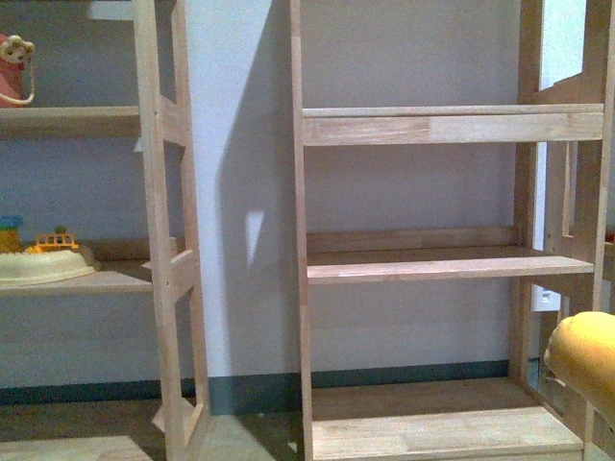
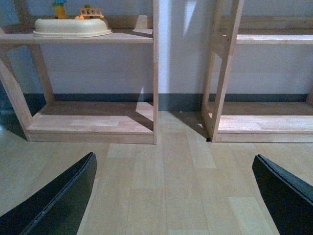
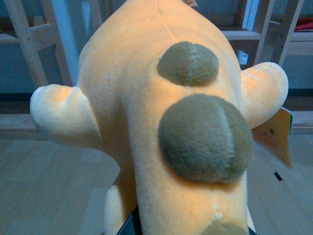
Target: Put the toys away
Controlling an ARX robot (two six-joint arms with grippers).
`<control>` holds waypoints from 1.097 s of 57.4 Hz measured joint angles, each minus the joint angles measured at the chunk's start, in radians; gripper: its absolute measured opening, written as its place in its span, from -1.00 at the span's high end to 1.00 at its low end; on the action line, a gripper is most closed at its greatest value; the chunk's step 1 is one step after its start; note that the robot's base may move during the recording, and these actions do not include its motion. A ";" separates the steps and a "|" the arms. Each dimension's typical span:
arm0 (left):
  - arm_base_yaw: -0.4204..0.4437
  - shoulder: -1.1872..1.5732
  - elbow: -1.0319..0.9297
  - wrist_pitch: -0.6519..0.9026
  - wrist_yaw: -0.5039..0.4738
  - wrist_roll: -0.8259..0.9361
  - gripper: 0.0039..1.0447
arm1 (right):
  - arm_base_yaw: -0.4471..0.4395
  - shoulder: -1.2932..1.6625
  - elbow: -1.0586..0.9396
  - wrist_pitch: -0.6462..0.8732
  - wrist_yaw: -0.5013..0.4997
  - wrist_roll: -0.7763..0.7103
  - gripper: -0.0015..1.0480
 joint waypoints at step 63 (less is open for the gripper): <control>0.000 0.000 0.000 0.000 0.000 0.000 -0.88 | 0.000 0.000 0.000 0.000 0.000 0.000 0.87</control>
